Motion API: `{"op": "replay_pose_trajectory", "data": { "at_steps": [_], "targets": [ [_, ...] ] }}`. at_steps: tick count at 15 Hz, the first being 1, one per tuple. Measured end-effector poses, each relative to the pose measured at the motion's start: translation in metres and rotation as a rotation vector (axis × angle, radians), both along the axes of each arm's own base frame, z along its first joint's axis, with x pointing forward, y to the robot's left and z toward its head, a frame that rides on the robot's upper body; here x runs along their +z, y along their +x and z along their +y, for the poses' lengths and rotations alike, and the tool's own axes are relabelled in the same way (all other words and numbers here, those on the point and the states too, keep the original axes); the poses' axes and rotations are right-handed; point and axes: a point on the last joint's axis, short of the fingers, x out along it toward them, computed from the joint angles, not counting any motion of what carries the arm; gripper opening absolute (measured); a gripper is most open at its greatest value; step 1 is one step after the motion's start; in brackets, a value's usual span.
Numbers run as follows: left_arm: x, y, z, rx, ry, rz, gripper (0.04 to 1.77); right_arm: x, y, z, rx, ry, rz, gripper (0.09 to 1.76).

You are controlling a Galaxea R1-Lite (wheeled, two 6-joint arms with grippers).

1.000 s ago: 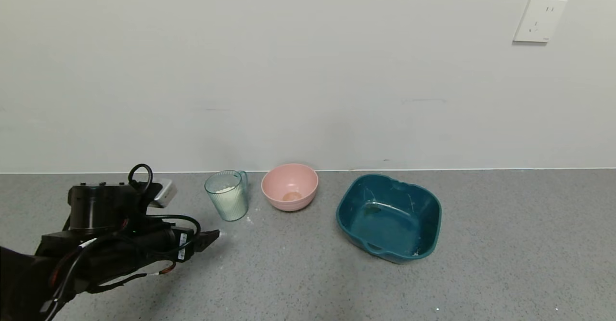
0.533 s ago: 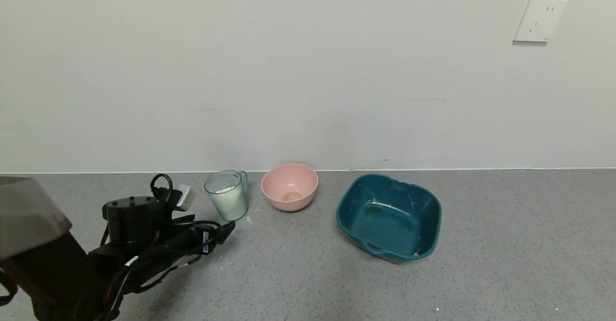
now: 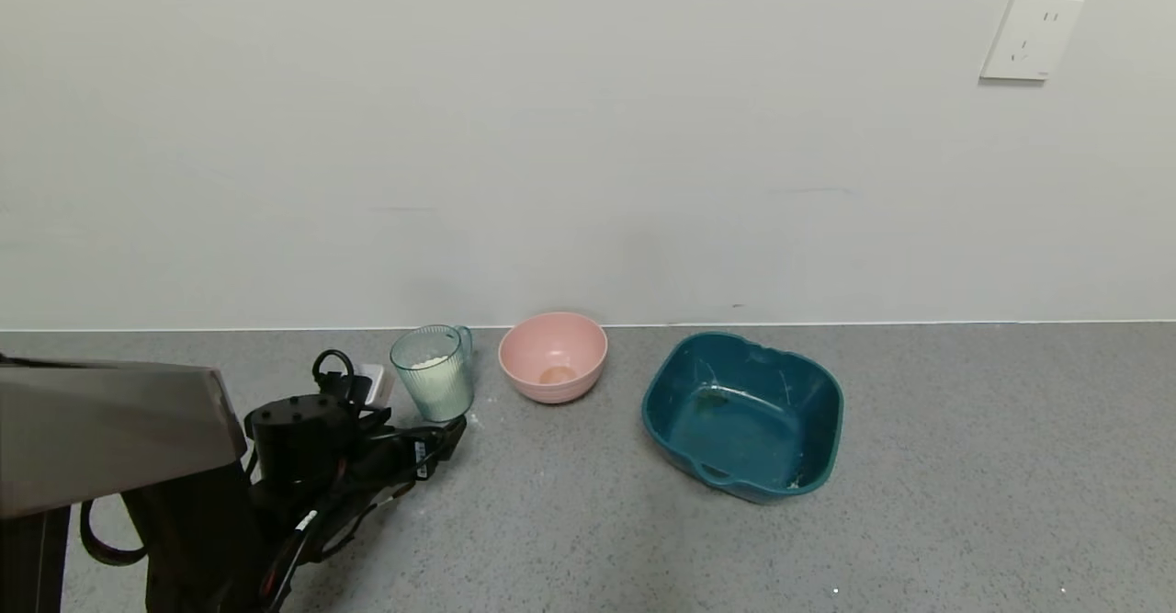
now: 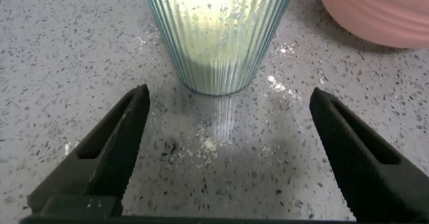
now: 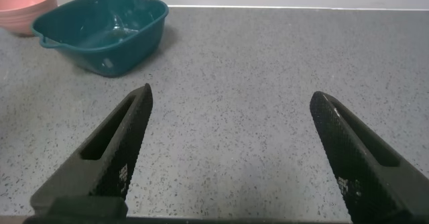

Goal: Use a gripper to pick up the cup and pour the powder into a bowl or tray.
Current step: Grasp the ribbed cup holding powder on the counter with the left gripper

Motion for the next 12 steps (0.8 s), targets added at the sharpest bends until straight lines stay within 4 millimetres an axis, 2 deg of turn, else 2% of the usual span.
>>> {"op": "replay_pose_trajectory", "data": {
  "at_steps": [12],
  "targets": [
    [-0.011,0.025,-0.013,0.056,-0.003,-0.056,1.72,0.000,0.000,0.000,0.000,0.000,0.000,1.71]
  ]
}}
